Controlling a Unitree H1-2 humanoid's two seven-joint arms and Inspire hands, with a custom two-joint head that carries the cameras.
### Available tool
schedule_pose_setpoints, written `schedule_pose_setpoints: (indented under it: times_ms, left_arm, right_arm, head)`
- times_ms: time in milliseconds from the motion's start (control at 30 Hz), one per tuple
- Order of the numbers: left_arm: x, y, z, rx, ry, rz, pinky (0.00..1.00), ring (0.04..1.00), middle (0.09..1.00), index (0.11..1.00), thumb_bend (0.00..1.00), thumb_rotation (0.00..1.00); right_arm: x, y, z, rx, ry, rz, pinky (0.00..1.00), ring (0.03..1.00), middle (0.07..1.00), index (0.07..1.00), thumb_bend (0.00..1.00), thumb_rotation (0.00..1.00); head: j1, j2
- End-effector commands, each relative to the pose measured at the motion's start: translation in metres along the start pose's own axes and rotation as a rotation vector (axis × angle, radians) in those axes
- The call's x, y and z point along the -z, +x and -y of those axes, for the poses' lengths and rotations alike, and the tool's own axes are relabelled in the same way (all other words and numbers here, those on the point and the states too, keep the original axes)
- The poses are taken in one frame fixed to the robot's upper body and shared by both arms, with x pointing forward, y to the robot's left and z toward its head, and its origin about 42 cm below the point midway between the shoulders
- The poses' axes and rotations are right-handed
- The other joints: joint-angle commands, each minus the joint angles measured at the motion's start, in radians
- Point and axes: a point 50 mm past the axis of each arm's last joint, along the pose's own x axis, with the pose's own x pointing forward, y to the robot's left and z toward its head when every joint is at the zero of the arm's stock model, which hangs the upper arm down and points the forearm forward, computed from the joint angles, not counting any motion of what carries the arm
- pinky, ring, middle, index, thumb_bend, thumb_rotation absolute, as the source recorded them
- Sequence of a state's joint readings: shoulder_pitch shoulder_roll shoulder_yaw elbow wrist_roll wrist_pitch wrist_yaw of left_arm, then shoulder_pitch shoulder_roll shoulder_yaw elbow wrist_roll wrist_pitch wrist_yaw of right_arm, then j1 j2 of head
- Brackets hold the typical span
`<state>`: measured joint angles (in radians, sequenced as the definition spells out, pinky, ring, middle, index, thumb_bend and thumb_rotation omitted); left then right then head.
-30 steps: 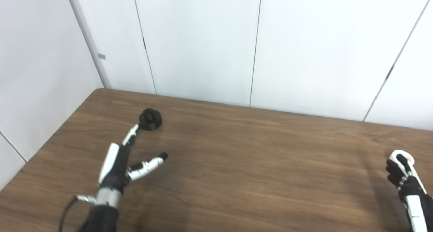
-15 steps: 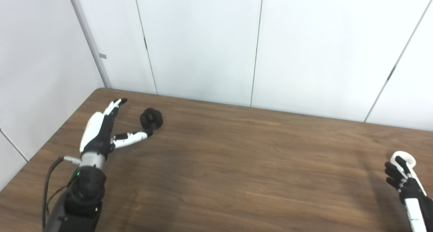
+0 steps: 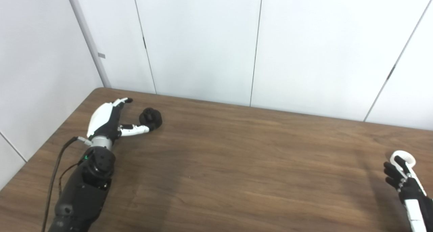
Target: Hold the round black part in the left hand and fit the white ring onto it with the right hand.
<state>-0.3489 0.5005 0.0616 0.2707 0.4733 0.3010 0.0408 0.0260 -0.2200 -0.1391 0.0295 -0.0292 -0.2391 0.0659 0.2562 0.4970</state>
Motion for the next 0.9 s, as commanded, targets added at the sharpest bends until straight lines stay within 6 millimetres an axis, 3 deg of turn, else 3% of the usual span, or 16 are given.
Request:
schedule_pose_setpoints:
  times_ms: [0,367,867]
  left_arm:
    - [-0.016,0.018,-0.028,-0.082,0.049,0.059,1.0,1.0,0.957,0.87,0.98,0.34]
    - [-0.012,0.044,-0.015,0.001,0.152,-0.017,1.0,1.0,0.957,0.855,1.0,0.41]
    - [-0.019,0.061,-0.008,0.023,0.122,-0.032,1.0,1.0,0.954,0.839,1.0,0.37]
  right_arm:
    - [0.04,-0.05,-0.01,-0.001,0.023,-0.183,0.88,0.89,0.885,0.935,0.69,1.0]
    - [0.039,-0.052,-0.011,0.002,0.0,-0.184,0.87,0.882,0.873,0.93,0.69,1.0]
    - [0.037,-0.055,-0.013,0.001,0.003,-0.187,0.86,0.881,0.874,0.931,0.68,1.0]
  head:
    - [0.0,0.001]
    - [-0.007,0.004]
    - [-0.018,0.006]
